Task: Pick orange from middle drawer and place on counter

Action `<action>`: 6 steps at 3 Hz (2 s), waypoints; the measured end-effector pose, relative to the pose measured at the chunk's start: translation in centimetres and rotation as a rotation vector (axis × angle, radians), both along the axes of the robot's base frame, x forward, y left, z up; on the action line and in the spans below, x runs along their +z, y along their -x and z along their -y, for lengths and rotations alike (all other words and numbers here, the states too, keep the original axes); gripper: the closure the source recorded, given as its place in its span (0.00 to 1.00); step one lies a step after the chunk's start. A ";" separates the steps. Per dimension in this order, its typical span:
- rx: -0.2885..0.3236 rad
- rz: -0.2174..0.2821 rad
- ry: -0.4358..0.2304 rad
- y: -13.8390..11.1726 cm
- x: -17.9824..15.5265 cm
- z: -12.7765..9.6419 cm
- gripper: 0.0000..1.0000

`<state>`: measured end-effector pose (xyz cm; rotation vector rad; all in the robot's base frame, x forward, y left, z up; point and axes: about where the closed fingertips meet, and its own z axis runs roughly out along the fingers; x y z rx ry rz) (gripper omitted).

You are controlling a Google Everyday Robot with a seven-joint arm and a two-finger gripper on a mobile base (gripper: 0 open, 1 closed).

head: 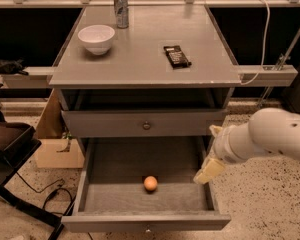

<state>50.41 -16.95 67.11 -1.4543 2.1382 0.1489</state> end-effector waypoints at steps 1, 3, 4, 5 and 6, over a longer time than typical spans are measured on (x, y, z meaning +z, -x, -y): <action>0.024 -0.037 -0.073 -1.1 -5.8 -2.8 0.00; 0.062 -0.084 -0.210 -3.3 -16.1 -7.4 0.00; 0.077 -0.089 -0.255 -4.3 -19.3 -9.2 0.00; 0.105 -0.121 -0.307 -4.0 -22.9 -12.7 0.00; 0.124 -0.149 -0.334 -3.2 -24.8 -14.8 0.00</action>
Offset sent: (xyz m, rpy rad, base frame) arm 0.0314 0.0721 -0.1723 0.2067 0.1112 0.0549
